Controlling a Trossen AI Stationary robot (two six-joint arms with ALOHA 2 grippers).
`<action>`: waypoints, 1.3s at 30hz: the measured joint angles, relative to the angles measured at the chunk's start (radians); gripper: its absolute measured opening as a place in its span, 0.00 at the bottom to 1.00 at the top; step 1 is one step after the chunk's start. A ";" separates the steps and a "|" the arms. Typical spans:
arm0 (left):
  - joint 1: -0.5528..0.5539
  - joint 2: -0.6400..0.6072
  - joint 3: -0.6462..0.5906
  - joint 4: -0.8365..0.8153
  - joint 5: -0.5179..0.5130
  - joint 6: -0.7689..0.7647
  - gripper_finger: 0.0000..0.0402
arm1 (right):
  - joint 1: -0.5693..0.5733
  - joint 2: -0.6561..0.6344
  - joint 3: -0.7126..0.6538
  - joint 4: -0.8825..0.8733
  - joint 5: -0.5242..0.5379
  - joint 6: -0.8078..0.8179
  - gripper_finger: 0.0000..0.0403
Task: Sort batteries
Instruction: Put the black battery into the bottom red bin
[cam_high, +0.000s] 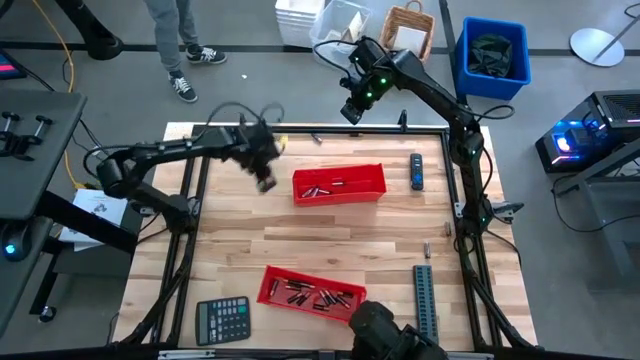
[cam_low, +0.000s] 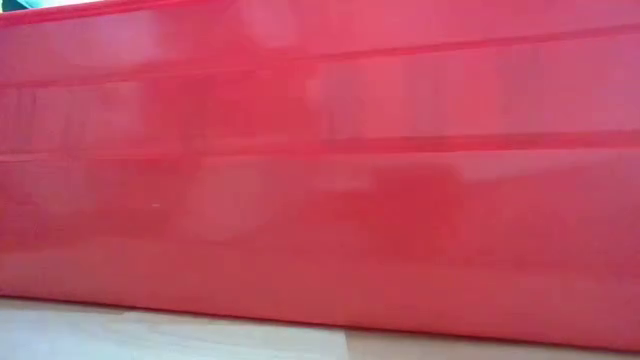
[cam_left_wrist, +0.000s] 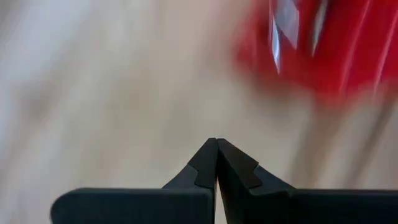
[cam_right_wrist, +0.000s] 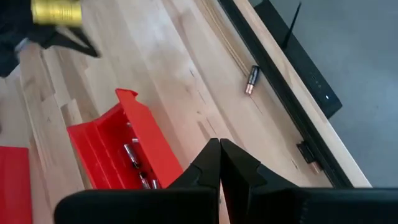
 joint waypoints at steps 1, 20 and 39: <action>0.029 0.015 0.002 0.097 0.032 0.020 0.00 | -0.001 0.000 0.000 -0.003 0.001 0.000 0.00; 0.134 0.685 0.731 0.049 0.118 0.163 0.00 | 0.004 0.000 0.000 -0.007 0.011 0.086 0.00; 0.081 0.759 0.719 0.259 -0.325 0.118 0.00 | -0.010 -0.001 -0.001 0.052 0.062 0.170 0.00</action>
